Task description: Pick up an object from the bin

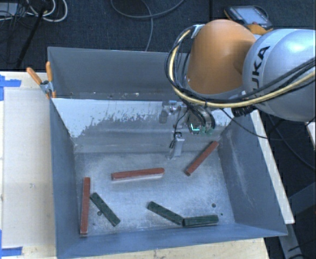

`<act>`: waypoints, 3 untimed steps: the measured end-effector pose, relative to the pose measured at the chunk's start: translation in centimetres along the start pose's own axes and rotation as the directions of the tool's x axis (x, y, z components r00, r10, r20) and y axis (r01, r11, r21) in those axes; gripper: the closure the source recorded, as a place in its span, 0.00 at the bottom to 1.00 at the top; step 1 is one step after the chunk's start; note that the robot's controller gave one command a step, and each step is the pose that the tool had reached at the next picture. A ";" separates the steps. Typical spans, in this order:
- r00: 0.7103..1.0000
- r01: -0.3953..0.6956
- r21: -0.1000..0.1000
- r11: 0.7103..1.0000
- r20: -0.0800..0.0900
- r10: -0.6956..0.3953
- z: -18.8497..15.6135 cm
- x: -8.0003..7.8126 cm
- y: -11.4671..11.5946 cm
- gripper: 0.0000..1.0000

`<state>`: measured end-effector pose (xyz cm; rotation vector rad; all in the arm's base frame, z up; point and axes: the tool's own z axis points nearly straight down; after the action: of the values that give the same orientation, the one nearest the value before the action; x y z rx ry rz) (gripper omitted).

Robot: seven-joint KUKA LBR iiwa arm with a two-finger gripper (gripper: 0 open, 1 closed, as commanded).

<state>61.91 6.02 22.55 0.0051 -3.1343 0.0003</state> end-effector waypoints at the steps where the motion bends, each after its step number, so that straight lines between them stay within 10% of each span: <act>1: 1.000 -0.001 -0.001 1.000 0.007 0.001 -0.4 -0.1 0.0 0.00; 3: 0.998 -0.059 -0.002 0.998 0.009 0.059 13.4 3.0 -2.9 0.00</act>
Offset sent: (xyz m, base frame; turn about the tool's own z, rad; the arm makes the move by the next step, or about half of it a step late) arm -0.0323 -0.0207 -0.1555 -0.0294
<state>58.86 3.12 9.18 -0.0875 -3.1418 -0.0014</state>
